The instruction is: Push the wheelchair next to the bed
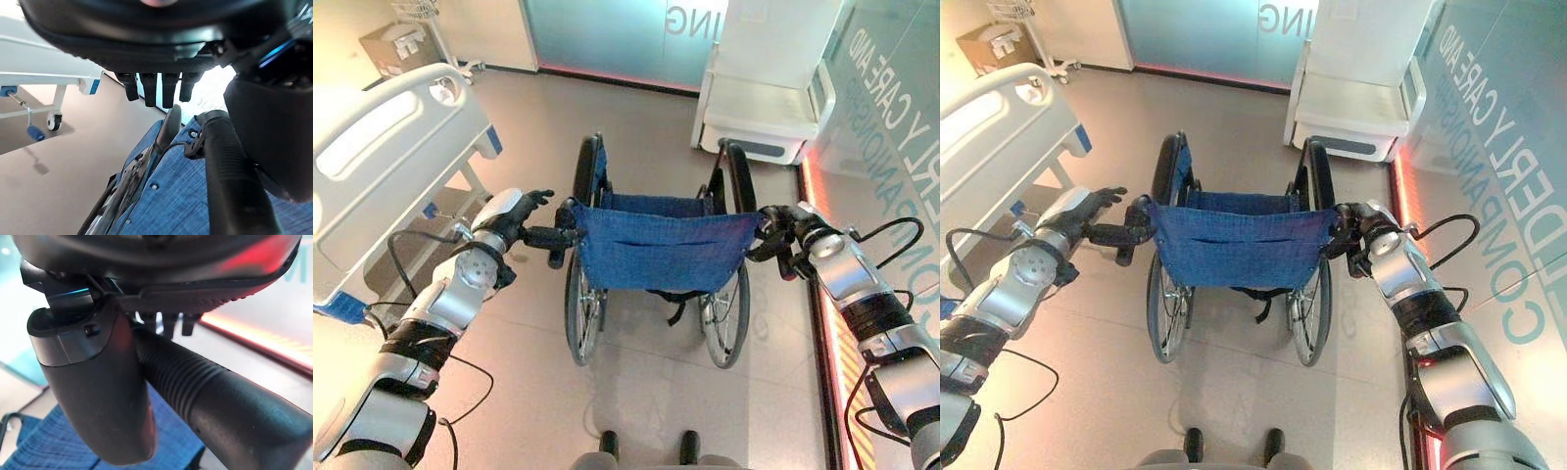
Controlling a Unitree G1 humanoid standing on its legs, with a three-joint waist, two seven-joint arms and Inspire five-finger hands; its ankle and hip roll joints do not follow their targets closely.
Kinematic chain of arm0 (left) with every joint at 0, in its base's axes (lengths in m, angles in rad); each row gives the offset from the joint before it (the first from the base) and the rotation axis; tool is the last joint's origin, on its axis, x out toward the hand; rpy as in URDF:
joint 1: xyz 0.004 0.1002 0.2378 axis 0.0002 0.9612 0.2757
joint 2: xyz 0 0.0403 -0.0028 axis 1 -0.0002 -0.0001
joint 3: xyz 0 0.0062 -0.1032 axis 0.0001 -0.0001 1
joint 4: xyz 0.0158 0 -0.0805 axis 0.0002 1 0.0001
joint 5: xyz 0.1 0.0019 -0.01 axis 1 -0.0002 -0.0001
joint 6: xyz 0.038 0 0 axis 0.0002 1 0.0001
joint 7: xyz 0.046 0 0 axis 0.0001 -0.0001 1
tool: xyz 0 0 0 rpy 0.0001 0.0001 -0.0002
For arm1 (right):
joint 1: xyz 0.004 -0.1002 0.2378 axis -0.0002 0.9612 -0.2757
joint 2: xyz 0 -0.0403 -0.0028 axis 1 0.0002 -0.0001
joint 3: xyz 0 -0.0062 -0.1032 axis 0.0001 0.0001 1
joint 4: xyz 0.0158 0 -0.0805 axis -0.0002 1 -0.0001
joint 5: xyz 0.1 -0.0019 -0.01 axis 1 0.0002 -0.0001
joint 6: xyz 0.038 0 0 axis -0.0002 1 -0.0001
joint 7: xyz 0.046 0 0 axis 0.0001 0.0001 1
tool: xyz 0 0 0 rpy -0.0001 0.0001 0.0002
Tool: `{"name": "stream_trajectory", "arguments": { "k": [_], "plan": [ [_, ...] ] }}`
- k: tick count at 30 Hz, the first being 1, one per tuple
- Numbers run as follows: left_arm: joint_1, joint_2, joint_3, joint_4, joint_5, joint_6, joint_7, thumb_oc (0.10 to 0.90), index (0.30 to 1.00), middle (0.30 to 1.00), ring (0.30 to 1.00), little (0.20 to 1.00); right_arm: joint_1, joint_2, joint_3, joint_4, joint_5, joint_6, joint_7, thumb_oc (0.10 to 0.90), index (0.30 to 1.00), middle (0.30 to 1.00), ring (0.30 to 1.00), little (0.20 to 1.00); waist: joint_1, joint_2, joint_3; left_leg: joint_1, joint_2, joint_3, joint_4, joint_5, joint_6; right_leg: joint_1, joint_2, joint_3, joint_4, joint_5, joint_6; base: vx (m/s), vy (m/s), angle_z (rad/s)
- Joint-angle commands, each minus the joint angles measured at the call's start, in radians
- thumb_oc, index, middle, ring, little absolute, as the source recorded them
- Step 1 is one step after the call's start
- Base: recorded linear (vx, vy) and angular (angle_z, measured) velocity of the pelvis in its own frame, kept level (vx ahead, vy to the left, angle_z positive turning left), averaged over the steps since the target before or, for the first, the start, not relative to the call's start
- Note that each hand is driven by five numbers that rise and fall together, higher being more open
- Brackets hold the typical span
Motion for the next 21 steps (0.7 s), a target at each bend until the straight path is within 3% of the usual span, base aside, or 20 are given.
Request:
{"name": "stream_trajectory", "arguments": {
  "k": [1,6,9,12,19,21],
  "plan": [
    [0.018,0.064,-0.068,0.22,0.268,0.215,-0.186,0.8,0.9,0.9,0.9,0.9,0.079,-0.07,0.111,0.167,-0.053,0.084,0.089,0.8,0.9,0.9,0.9,0.9,-0.019,0.021,0.009,-0.082,-0.031,0.004,0.126,-0.126,0.028,-0.056,0.008,-0.005,0.135,-0.104,-0.006,0.0,0.0,0.0],
    [-0.06,0.011,-0.143,0.328,0.296,0.25,-0.243,0.8,0.9,0.9,0.9,0.9,-0.002,-0.05,0.159,0.272,-0.09,0.113,0.158,0.8,0.9,0.9,0.9,0.9,-0.022,0.021,0.0,-0.077,-0.033,0.004,0.129,-0.128,0.028,-0.049,0.008,-0.006,0.132,-0.105,-0.008,0.01,-0.002,-0.01],
    [-0.109,-0.013,-0.176,0.36,0.3,0.243,-0.246,0.8,0.9,0.9,0.9,0.9,-0.03,-0.032,0.166,0.334,-0.002,0.14,0.142,0.8,0.9,0.9,0.9,0.9,-0.023,0.019,-0.005,-0.075,-0.033,0.002,0.131,-0.13,0.026,-0.045,0.008,-0.004,0.129,-0.105,-0.009,0.0,0.0,0.0],
    [-0.149,-0.039,-0.204,0.383,0.323,0.237,-0.259,0.8,0.9,0.9,0.9,0.9,-0.05,-0.005,0.158,0.406,0.079,0.178,0.194,0.8,0.9,0.9,0.9,0.9,-0.023,0.017,-0.009,-0.073,-0.032,0.001,0.131,-0.131,0.024,-0.04,0.009,-0.002,0.125,-0.105,-0.011,0.0,0.0,0.0],
    [-0.206,-0.084,-0.262,0.409,0.397,0.266,-0.373,0.8,0.9,0.9,0.9,0.9,-0.066,0.034,0.17,0.487,0.195,0.088,0.24,0.8,0.9,0.9,0.9,0.9,-0.027,0.022,-0.011,-0.073,-0.033,-0.003,0.134,-0.129,0.02,-0.036,0.007,-0.001,0.122,-0.104,-0.012,0.0,-0.002,-0.01],
    [-0.206,-0.101,-0.281,0.44,0.456,0.27,-0.444,0.8,0.9,0.9,0.9,0.9,-0.061,0.043,0.173,0.502,0.163,0.058,0.247,0.8,0.9,0.9,0.9,0.9,-0.03,0.024,-0.009,-0.076,-0.033,-0.003,0.137,-0.129,0.019,-0.037,0.005,-0.002,0.121,-0.102,-0.012,-0.01,-0.018,-0.07]
  ]
}}
